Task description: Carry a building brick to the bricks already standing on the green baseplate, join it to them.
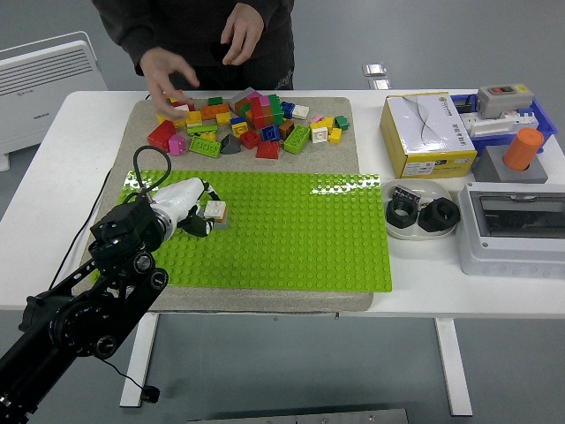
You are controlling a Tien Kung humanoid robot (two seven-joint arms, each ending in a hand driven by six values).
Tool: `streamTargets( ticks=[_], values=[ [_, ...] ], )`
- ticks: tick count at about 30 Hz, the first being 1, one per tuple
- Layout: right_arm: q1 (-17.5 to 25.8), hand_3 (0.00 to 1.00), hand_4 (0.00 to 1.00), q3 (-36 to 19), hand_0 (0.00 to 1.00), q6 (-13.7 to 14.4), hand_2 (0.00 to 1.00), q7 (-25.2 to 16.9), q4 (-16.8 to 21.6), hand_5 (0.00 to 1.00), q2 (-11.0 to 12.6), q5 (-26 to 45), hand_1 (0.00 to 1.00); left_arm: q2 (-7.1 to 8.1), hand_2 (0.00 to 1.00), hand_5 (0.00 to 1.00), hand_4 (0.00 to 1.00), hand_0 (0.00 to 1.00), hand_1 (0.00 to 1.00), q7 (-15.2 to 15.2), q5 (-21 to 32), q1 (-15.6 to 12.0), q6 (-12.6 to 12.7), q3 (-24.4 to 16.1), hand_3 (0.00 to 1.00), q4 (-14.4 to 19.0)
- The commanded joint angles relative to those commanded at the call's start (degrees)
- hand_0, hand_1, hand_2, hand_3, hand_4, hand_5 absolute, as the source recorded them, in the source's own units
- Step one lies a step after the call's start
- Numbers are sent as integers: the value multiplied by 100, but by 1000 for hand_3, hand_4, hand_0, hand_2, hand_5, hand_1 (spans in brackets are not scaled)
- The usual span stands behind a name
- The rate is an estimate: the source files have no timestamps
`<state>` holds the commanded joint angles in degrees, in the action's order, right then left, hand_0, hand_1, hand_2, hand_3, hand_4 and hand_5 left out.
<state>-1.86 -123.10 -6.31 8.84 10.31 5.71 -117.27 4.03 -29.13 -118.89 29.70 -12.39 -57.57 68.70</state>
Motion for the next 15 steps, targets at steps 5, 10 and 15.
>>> streamTargets(
  ticks=[5,10,15],
  values=[
    [8,637,861,1,609,6,598,4,0,998,-2,4,584,-9,48,2,324,213,2,-30,-35,-11,15,-6,296,-6],
    [16,636,863,-3,609,8,598,9,0,998,-8,-5,584,-38,48,2,323,213,2,-29,-80,-32,60,-9,296,-82],
    [20,636,863,31,609,13,598,14,0,998,-10,25,584,-38,48,2,323,213,2,-12,-53,-32,103,10,296,-120]
  ],
)
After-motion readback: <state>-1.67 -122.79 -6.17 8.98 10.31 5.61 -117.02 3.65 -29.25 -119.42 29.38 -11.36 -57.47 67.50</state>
